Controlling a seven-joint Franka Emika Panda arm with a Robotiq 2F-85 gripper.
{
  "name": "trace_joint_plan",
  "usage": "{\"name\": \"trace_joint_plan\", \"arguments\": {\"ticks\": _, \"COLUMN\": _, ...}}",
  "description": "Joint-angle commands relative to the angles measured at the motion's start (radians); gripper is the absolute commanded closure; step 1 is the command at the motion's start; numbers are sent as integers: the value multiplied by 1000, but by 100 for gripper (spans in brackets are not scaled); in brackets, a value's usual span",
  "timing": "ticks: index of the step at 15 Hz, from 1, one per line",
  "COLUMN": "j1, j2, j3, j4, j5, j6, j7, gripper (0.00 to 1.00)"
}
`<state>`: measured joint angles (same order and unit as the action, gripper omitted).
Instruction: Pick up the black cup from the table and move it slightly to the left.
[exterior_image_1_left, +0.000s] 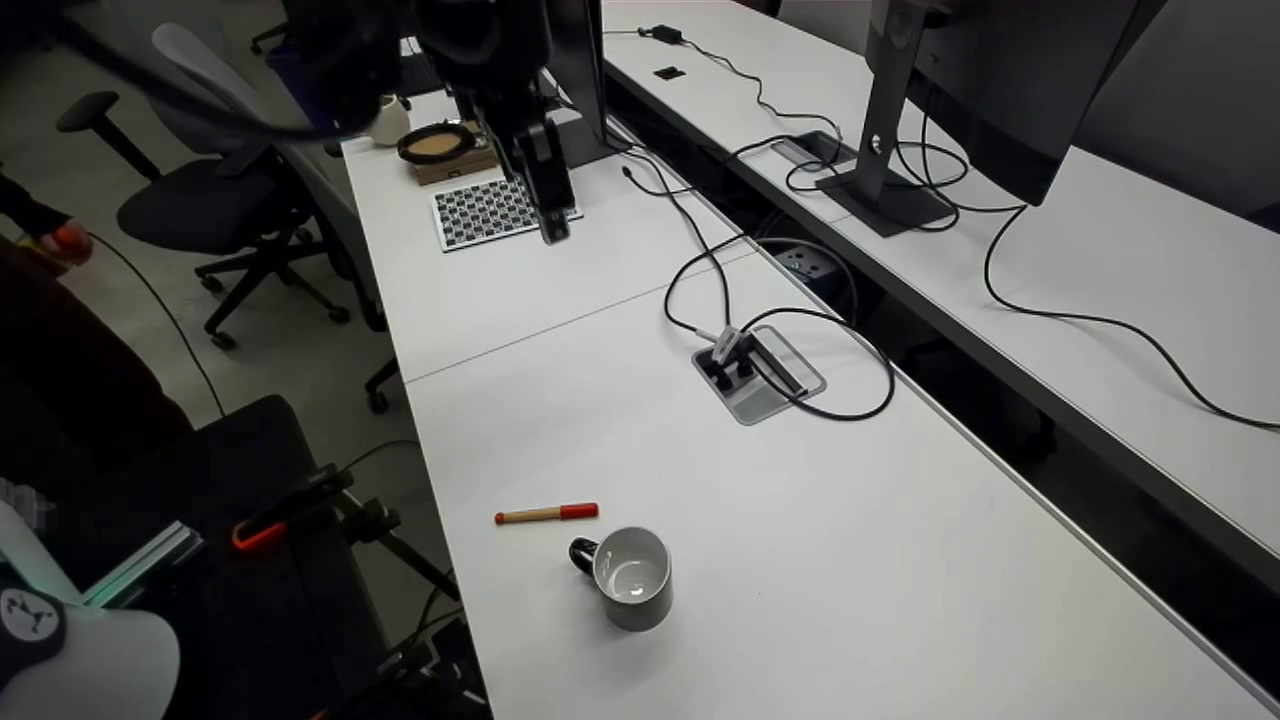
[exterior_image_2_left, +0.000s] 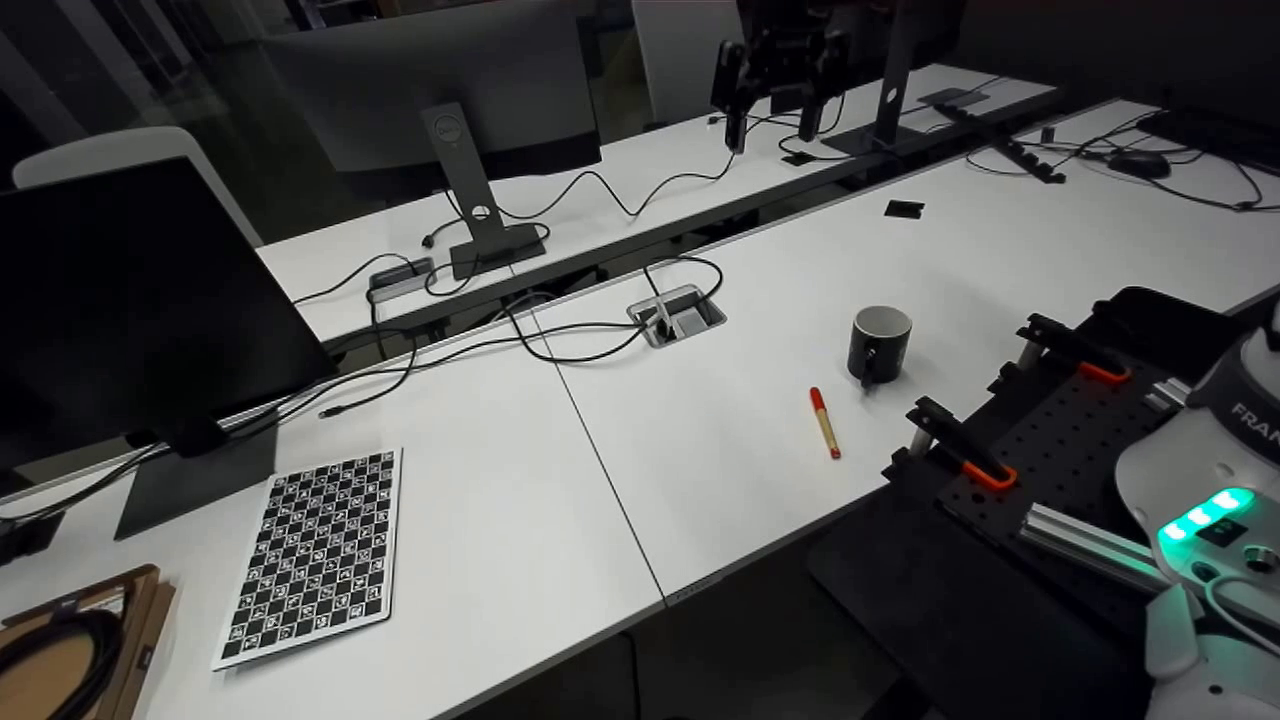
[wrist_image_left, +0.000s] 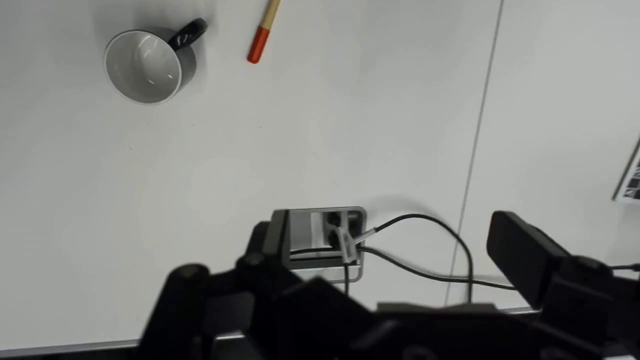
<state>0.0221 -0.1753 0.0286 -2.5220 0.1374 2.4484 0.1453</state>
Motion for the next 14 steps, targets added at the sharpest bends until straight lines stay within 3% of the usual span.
{"name": "trace_joint_plan", "arguments": {"ticks": 1, "j1": -53, "j2": 152, "j3": 25, "j4": -58, "j5": -171, "j6": 234, "j7": 215, "gripper": 0}}
{"name": "trace_joint_plan", "arguments": {"ticks": 5, "j1": -49, "j2": 283, "j3": -38, "j4": -32, "j5": -442, "j6": 257, "j7": 488, "gripper": 0}}
{"name": "trace_joint_plan", "arguments": {"ticks": 7, "j1": -23, "j2": 310, "j3": -68, "j4": -19, "j5": -460, "j6": 224, "j7": 538, "gripper": 0}}
{"name": "trace_joint_plan", "arguments": {"ticks": 8, "j1": -26, "j2": 272, "j3": -63, "j4": -53, "j5": -410, "j6": 243, "j7": 461, "gripper": 0}}
{"name": "trace_joint_plan", "arguments": {"ticks": 14, "j1": -13, "j2": 302, "j3": -78, "j4": -34, "j5": -424, "j6": 241, "j7": 496, "gripper": 0}}
